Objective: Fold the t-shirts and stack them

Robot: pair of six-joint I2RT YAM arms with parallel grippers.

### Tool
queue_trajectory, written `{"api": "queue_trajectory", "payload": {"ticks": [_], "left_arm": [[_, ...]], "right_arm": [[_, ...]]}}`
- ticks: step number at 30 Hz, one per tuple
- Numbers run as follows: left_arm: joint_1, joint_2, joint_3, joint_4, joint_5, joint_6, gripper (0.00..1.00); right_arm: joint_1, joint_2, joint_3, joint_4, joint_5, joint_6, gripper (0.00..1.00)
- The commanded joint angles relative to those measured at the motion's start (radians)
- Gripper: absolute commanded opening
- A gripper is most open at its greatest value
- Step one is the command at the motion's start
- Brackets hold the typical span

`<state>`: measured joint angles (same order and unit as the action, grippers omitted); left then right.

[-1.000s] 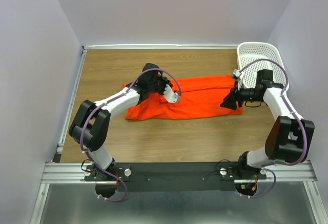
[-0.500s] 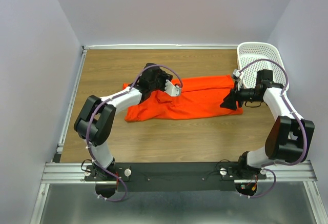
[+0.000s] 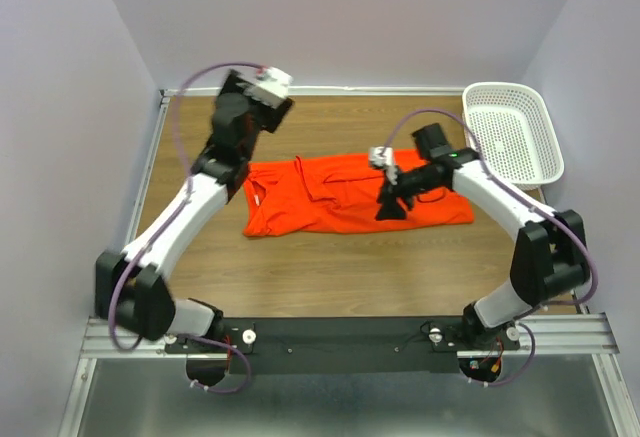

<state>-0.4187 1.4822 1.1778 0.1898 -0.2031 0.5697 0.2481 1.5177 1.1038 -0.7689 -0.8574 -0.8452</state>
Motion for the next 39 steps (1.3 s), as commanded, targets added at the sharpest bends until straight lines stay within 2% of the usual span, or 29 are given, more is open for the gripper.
{"api": "queue_trajectory", "payload": {"ticks": [1, 2, 5, 6, 9, 13, 19, 25, 26, 30, 33, 39], "left_arm": [[0.089, -0.291, -0.075, -0.096, -0.140, -0.512, 0.98], [0.116, -0.343, -0.146, -0.122, -0.122, -0.592, 0.98], [0.136, -0.537, -0.304, -0.185, -0.078, -0.663, 0.98], [0.141, -0.628, -0.343, -0.188, -0.050, -0.665, 0.98], [0.141, -0.767, -0.467, -0.188, -0.048, -0.669, 0.98], [0.141, -0.845, -0.514, -0.188, -0.078, -0.674, 0.98], [0.141, -0.855, -0.509, -0.187, -0.075, -0.668, 0.97], [0.143, -0.856, -0.509, -0.188, -0.052, -0.668, 0.96], [0.143, -0.856, -0.507, -0.188, -0.050, -0.668, 0.96], [0.141, -0.855, -0.509, -0.188, -0.042, -0.668, 0.96], [0.141, -0.852, -0.509, -0.188, -0.035, -0.669, 0.96], [0.141, -0.847, -0.507, -0.188, -0.028, -0.666, 0.96]], "right_arm": [[0.268, 0.111, 0.088, 0.215, 0.259, 0.188, 0.61], [0.320, 0.155, 0.091, 0.331, 0.416, 0.265, 0.61], [0.462, 0.255, 0.181, 0.413, 0.643, 0.316, 0.61], [0.494, 0.316, 0.211, 0.436, 0.676, 0.354, 0.61], [0.526, 0.412, 0.316, 0.463, 0.742, 0.371, 0.61], [0.565, 0.518, 0.390, 0.464, 0.825, 0.353, 0.60], [0.574, 0.582, 0.438, 0.465, 0.908, 0.354, 0.59], [0.574, 0.607, 0.449, 0.464, 0.903, 0.356, 0.56], [0.576, 0.608, 0.450, 0.464, 0.902, 0.357, 0.54], [0.576, 0.601, 0.447, 0.465, 0.913, 0.365, 0.32], [0.573, 0.576, 0.455, 0.465, 0.931, 0.371, 0.27], [0.562, 0.539, 0.467, 0.468, 0.972, 0.400, 0.28]]}}
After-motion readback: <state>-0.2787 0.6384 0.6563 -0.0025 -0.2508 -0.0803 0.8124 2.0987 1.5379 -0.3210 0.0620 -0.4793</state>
